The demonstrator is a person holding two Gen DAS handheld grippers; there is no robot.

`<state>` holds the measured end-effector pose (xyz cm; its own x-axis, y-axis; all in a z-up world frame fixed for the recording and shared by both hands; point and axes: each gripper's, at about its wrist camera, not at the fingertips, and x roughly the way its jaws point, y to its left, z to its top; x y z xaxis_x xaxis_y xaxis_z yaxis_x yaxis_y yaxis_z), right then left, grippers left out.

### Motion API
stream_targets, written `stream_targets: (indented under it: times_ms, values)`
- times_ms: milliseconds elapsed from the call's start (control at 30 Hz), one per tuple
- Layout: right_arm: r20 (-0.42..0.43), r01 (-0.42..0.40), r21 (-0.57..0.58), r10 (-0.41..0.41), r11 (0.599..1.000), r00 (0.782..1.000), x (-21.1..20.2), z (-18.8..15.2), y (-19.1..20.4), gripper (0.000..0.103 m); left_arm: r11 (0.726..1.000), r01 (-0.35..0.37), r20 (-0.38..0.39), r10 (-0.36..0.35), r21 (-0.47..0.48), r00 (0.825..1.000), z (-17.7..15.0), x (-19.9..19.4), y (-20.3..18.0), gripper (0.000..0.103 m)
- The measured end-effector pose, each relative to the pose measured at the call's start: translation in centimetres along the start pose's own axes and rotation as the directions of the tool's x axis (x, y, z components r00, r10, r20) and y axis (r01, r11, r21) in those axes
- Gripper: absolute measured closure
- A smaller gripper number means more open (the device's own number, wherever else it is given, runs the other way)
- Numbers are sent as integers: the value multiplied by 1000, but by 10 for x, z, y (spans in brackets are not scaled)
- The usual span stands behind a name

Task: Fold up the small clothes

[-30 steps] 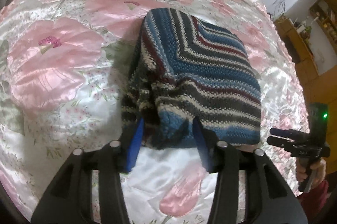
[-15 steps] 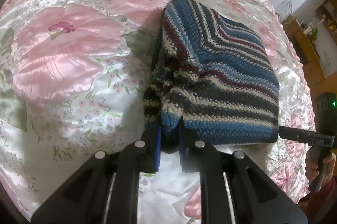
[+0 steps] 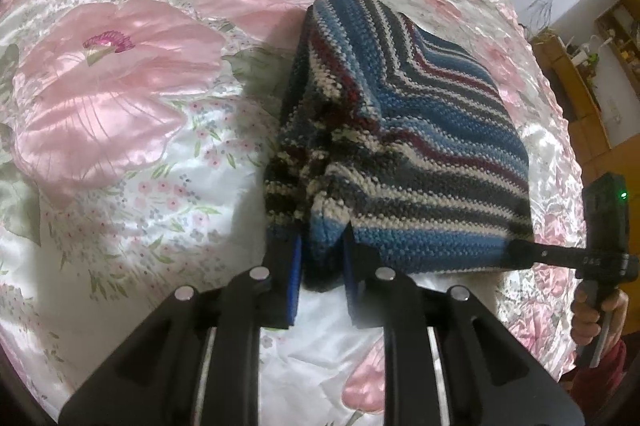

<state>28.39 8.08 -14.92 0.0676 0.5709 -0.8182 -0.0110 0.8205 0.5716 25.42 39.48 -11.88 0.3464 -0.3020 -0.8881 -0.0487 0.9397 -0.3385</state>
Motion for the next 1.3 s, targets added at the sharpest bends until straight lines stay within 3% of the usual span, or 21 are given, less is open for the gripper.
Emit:
stream_targets:
  times_ms: [133,300,333,367,433,533,567,733,900,1000,1133,1300]
  values:
    - [-28,126,-33,-127,992,992,30,-2,-4,78,1000,3,-21,-4,-26,1000,-5,15,8,79]
    - [-25,138,-61,-139,989,990,28,2,-1,67,1000,9,-4,-9,-20,1000,-7,12,5,74]
    - [-24,132,-68,-134,989,991,23,3,0,61,1000,20,-9,-20,-22,1000,-6,8,4,69]
    - [-22,126,-73,-128,989,992,19,3,1,60,999,23,-17,-23,-24,1000,-5,3,4,55]
    - [5,117,-93,-117,989,993,5,6,4,57,999,31,-13,-32,-26,999,-2,-9,6,35]
    - [60,128,-122,-121,984,991,-16,15,10,42,996,72,29,-71,-46,997,12,-30,10,23]
    - [82,138,-127,-128,982,988,-23,22,12,41,995,83,45,-81,-59,996,19,-34,12,21]
    - [113,134,-94,-123,987,986,-32,55,12,32,981,138,32,-134,-135,990,65,-19,10,20]
    - [98,134,-81,-126,988,987,-22,86,7,27,979,142,12,-141,-147,990,98,14,7,20]
    - [82,122,-66,-116,990,990,-10,95,2,24,969,186,-21,-192,-165,981,108,38,10,20]
    - [69,65,-55,-62,996,996,3,103,-2,19,951,274,-57,-284,-146,957,114,61,2,21]
    - [43,34,-57,-32,998,999,24,111,-4,13,974,221,-135,-226,-55,965,115,88,-19,22]
